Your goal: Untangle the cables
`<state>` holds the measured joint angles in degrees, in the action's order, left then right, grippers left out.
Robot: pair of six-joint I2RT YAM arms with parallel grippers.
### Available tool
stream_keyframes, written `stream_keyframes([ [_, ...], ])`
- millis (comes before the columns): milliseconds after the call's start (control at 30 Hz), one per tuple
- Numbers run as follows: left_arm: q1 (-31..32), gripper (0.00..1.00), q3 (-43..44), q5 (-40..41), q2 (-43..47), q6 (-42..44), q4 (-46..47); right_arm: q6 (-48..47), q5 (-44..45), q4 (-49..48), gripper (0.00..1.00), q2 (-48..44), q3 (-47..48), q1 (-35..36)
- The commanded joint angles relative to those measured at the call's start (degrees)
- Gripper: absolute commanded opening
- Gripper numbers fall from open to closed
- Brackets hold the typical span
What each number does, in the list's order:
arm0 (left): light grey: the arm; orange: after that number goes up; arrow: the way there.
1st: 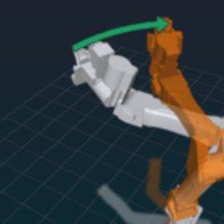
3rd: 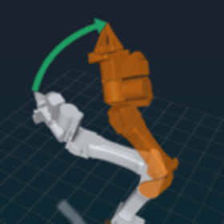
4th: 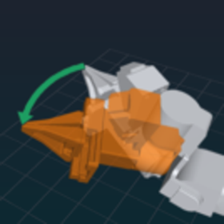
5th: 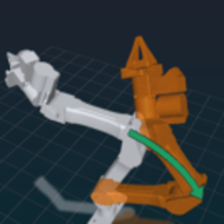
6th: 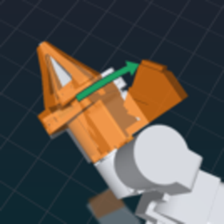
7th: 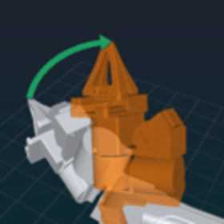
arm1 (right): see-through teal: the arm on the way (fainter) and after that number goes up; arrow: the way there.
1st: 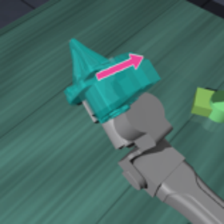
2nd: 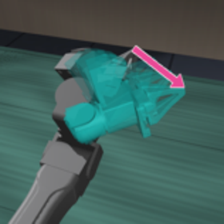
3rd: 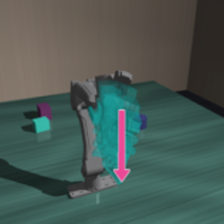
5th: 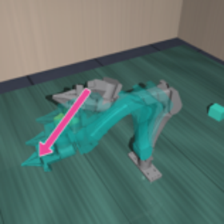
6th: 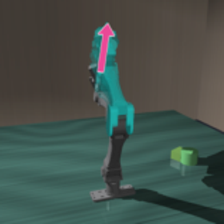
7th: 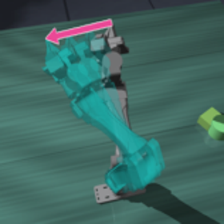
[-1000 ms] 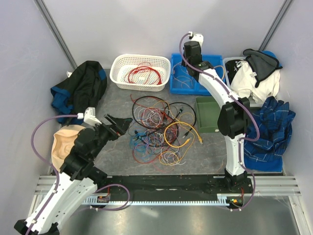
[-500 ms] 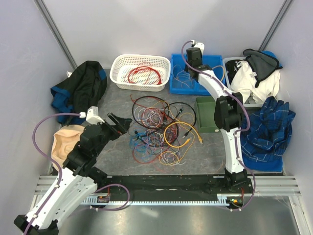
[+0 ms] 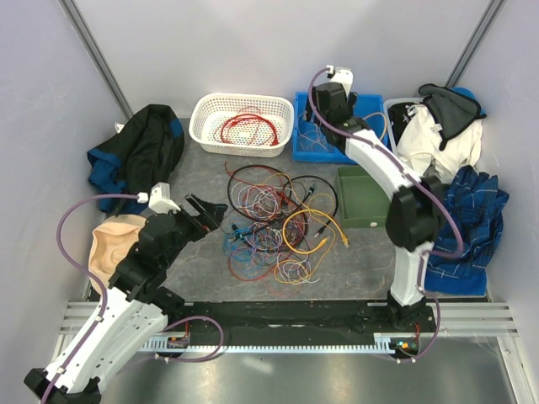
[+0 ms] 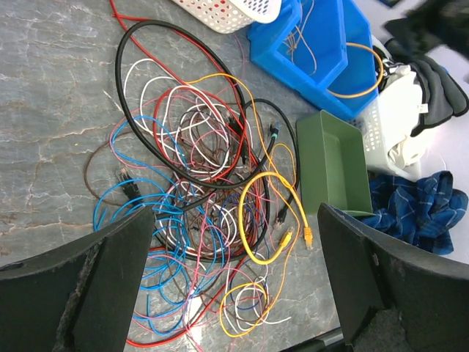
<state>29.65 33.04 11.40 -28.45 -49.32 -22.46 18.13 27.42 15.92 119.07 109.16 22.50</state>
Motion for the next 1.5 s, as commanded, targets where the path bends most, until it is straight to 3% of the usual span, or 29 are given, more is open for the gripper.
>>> stream_keyframes([
  [0, 0.06, 1.00, 0.10, -2.69, -0.56, -1.56, 1.45, 3.84, 1.95, -7.03, 0.91, -16.91, -15.70, 4.73],
  [133, 0.06, 1.00, -1.04, -5.50, -1.26, -3.50, 2.42, 4.63, -4.11, -15.82, 0.85, -32.10, -35.65, 9.39],
  [167, 0.15, 1.00, -1.22, -6.21, -1.35, -3.68, 2.77, 5.24, -5.78, -19.49, 0.84, -33.88, -42.30, 10.36],
  [367, 0.23, 1.00, -2.54, -9.29, -2.14, -4.64, 4.35, 7.53, -11.68, -22.06, 0.78, -36.71, -56.32, 15.64],
  [567, 0.15, 0.99, -3.68, -10.52, -1.61, -5.17, 4.44, 6.92, -11.42, -24.00, 0.67, -35.57, -62.65, 18.81],
  [700, 0.15, 0.99, -4.91, -10.17, -0.73, -6.14, 4.53, 6.65, -7.83, -25.41, 0.66, -33.65, -64.96, 19.60],
  [1067, 0.15, 0.98, -5.88, -10.52, -0.56, -6.14, 4.35, 0.42, -2.72, -24.62, 0.59, -21.34, -56.35, 19.60],
  [1167, 0.15, 0.98, -6.14, -10.34, -0.47, -6.32, 4.18, 0.33, -2.55, -23.83, 0.49, -19.14, -54.15, 19.60],
  [1400, 0.15, 0.98, -6.05, -9.64, -0.64, -6.05, 4.00, 0.94, -1.49, -23.75, 0.07, -19.57, -54.76, 19.60],
  [1467, 0.15, 0.98, -5.71, -9.55, -0.99, -5.88, 4.00, 1.20, -1.40, -23.31, 0.00, -21.84, -55.28, 19.60],
])
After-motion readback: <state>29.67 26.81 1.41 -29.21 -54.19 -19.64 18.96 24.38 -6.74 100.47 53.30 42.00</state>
